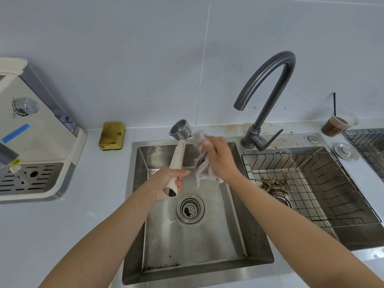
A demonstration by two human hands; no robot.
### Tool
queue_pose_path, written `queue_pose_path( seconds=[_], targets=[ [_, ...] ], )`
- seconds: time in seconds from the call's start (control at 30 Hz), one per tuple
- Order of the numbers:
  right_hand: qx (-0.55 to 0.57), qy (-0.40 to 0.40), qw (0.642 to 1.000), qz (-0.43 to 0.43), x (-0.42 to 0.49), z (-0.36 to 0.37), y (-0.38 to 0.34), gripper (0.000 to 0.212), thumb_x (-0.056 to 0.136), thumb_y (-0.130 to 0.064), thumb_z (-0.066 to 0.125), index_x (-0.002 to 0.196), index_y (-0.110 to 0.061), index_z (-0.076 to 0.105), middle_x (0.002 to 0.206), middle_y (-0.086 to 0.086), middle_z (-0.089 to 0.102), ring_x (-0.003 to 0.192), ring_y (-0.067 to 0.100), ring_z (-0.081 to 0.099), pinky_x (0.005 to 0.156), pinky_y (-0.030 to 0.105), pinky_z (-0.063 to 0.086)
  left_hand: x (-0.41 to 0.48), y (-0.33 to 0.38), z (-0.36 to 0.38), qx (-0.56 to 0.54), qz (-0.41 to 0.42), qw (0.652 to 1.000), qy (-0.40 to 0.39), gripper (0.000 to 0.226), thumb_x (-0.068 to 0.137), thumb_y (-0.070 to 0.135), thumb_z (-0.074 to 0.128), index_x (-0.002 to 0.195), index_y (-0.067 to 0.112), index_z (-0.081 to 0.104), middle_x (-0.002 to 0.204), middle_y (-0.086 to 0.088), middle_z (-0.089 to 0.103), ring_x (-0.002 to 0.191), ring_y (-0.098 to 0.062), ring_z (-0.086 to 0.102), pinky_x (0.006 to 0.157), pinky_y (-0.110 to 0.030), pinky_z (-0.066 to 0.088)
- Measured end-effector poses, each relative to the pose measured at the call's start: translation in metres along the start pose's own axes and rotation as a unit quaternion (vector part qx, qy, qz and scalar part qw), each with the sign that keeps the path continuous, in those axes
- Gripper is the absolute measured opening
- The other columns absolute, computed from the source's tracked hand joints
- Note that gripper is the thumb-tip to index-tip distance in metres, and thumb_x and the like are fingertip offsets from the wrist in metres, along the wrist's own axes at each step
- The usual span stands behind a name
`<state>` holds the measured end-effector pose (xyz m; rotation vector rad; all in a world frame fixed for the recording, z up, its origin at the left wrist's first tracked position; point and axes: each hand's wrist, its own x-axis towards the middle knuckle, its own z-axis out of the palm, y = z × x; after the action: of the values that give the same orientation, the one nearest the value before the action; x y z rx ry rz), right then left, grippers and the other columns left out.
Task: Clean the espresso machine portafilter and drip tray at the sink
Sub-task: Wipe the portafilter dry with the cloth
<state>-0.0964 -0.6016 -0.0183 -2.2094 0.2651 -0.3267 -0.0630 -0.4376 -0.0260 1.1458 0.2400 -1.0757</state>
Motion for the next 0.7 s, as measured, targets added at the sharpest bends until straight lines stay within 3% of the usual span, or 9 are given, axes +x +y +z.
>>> queue_pose_path(
  seconds=[0.07, 0.1, 0.13, 0.2, 0.27, 0.4, 0.53, 0.63, 0.7],
  targets=[
    [0.007, 0.071, 0.997, 0.003, 0.01, -0.008, 0.005, 0.025, 0.089, -0.045, 0.034, 0.083, -0.034, 0.056, 0.087, 0.01, 0.053, 0.071, 0.018, 0.053, 0.064, 0.018, 0.04, -0.002, 0.0, 0.001, -0.069, -0.017, 0.997, -0.024, 0.021, 0.088, 0.0, 0.049, 0.072, 0.014, 0.045, 0.041, 0.004, 0.047, 0.028, -0.003, 0.04, 0.031, -0.011, 0.035],
    [0.012, 0.099, 0.995, 0.01, 0.012, -0.013, 0.005, 0.024, 0.091, -0.041, 0.037, 0.08, -0.031, 0.056, 0.086, 0.009, 0.05, 0.068, 0.013, 0.049, 0.063, 0.014, 0.036, -0.004, -0.001, 0.003, -0.09, -0.023, 0.995, -0.039, 0.02, 0.087, 0.002, 0.052, 0.071, 0.014, 0.046, 0.041, 0.004, 0.047, 0.028, -0.004, 0.04, 0.031, -0.011, 0.035],
    [0.021, 0.118, 0.993, 0.015, 0.013, -0.017, 0.004, 0.022, 0.093, -0.034, 0.041, 0.082, -0.025, 0.058, 0.088, 0.007, 0.048, 0.068, 0.006, 0.045, 0.064, 0.014, 0.034, -0.005, -0.002, 0.006, -0.103, -0.026, 0.993, -0.059, 0.02, 0.079, 0.002, 0.061, 0.07, 0.013, 0.047, 0.04, 0.003, 0.047, 0.027, -0.005, 0.041, 0.03, -0.011, 0.035],
    [-0.015, 0.125, 0.992, -0.01, 0.011, -0.019, 0.001, 0.023, 0.095, -0.024, 0.044, 0.096, -0.013, 0.064, 0.094, 0.006, 0.046, 0.069, -0.002, 0.042, 0.065, 0.018, 0.035, -0.007, -0.005, 0.011, -0.115, -0.023, 0.987, -0.111, 0.038, 0.041, 0.001, 0.084, 0.064, 0.011, 0.055, 0.04, 0.001, 0.047, 0.027, -0.007, 0.042, 0.029, -0.012, 0.035],
    [-0.059, 0.101, 0.992, -0.051, 0.006, -0.014, -0.004, 0.032, 0.093, -0.031, 0.045, 0.111, -0.011, 0.064, 0.101, 0.012, 0.047, 0.073, 0.008, 0.048, 0.063, 0.023, 0.042, -0.007, -0.011, 0.015, -0.11, -0.028, 0.98, -0.162, 0.047, 0.018, 0.004, 0.088, 0.056, 0.011, 0.061, 0.039, 0.001, 0.046, 0.026, -0.008, 0.041, 0.028, -0.011, 0.034],
    [-0.152, 0.111, 0.969, -0.161, -0.001, -0.004, -0.005, 0.041, 0.086, -0.037, 0.045, 0.111, -0.012, 0.065, 0.098, 0.021, 0.057, 0.075, 0.031, 0.059, 0.049, 0.029, 0.047, -0.006, -0.022, 0.018, -0.109, -0.047, 0.966, -0.23, 0.04, 0.025, 0.005, 0.086, 0.055, 0.012, 0.06, 0.037, 0.003, 0.044, 0.023, -0.006, 0.04, 0.028, -0.01, 0.033],
    [-0.304, 0.159, 0.885, -0.314, 0.003, 0.001, 0.008, 0.028, 0.076, -0.029, 0.063, 0.102, -0.02, 0.055, 0.1, 0.01, 0.049, 0.066, 0.03, 0.061, 0.043, 0.027, 0.048, -0.004, -0.032, 0.015, -0.088, -0.07, 0.962, -0.249, 0.037, 0.028, 0.004, 0.085, 0.054, 0.012, 0.06, 0.035, 0.003, 0.043, 0.022, -0.006, 0.039, 0.028, -0.009, 0.033],
    [-0.312, 0.178, 0.875, -0.324, 0.009, 0.006, 0.01, 0.032, 0.069, -0.022, 0.073, 0.098, -0.02, 0.06, 0.099, 0.006, 0.041, 0.062, 0.028, 0.058, 0.043, 0.028, 0.049, -0.003, -0.036, 0.016, -0.065, -0.068, 0.964, -0.247, 0.037, 0.028, 0.004, 0.084, 0.053, 0.012, 0.059, 0.036, 0.003, 0.042, 0.022, -0.006, 0.038, 0.029, -0.008, 0.032],
    [-0.308, 0.208, 0.883, -0.286, 0.008, 0.006, 0.006, 0.021, 0.075, -0.027, 0.062, 0.093, -0.017, 0.067, 0.097, 0.009, 0.049, 0.063, 0.029, 0.059, 0.041, 0.026, 0.048, -0.002, -0.035, 0.018, -0.047, -0.056, 0.97, -0.233, 0.035, 0.029, 0.001, 0.079, 0.053, 0.013, 0.058, 0.036, 0.003, 0.042, 0.022, -0.006, 0.037, 0.03, -0.008, 0.032]
  ],
)
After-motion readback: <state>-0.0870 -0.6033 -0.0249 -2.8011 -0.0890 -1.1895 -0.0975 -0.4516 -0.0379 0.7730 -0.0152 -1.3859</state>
